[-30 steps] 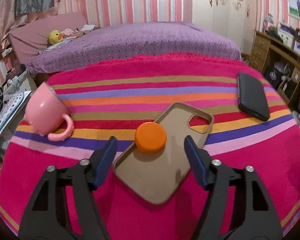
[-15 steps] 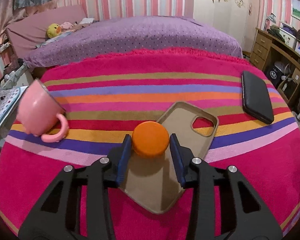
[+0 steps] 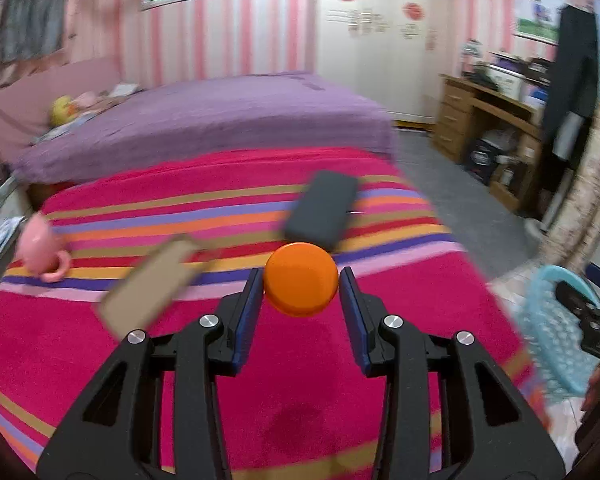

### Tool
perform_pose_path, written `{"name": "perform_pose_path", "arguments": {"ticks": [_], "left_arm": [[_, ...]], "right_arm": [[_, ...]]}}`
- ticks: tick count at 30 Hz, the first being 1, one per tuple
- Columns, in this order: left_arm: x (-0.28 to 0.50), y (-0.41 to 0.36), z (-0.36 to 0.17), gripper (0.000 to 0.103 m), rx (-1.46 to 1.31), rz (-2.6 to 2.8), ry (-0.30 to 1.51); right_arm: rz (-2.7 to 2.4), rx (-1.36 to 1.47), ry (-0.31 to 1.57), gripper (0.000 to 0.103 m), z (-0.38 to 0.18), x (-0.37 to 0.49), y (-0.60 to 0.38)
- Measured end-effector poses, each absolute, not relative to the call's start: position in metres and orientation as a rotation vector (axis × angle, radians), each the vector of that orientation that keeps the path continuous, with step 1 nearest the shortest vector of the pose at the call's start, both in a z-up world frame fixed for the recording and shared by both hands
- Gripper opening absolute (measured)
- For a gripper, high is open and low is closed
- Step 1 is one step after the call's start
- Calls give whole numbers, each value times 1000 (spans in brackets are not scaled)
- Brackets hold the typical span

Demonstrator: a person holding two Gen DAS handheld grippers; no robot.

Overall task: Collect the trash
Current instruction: 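Carry the tangerine with the left tool over the blue basket, then open the left tool to drop the tangerine into the basket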

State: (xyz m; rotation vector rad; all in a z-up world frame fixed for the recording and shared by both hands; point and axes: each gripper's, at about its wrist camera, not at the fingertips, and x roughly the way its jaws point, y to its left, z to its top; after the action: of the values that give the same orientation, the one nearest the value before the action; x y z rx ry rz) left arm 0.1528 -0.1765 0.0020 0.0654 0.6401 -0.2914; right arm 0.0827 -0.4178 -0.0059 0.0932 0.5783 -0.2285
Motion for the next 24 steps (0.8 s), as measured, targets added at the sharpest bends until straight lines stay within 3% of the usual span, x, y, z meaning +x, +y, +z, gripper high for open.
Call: {"name": "perform_pose_path", "arguments": {"ticks": [10, 21, 22, 24], "left_arm": [[72, -352, -19, 38, 176, -579, 638], [54, -443, -48, 39, 189, -686, 726], [56, -447, -49, 42, 196, -699, 737], [55, -456, -52, 76, 240, -683, 756]], "right_arm": [[-487, 194, 585, 98, -10, -4, -540], [-573, 214, 616, 98, -27, -46, -592], [-573, 216, 616, 98, -28, -48, -594], [-570, 225, 616, 98, -29, -49, -596]]}}
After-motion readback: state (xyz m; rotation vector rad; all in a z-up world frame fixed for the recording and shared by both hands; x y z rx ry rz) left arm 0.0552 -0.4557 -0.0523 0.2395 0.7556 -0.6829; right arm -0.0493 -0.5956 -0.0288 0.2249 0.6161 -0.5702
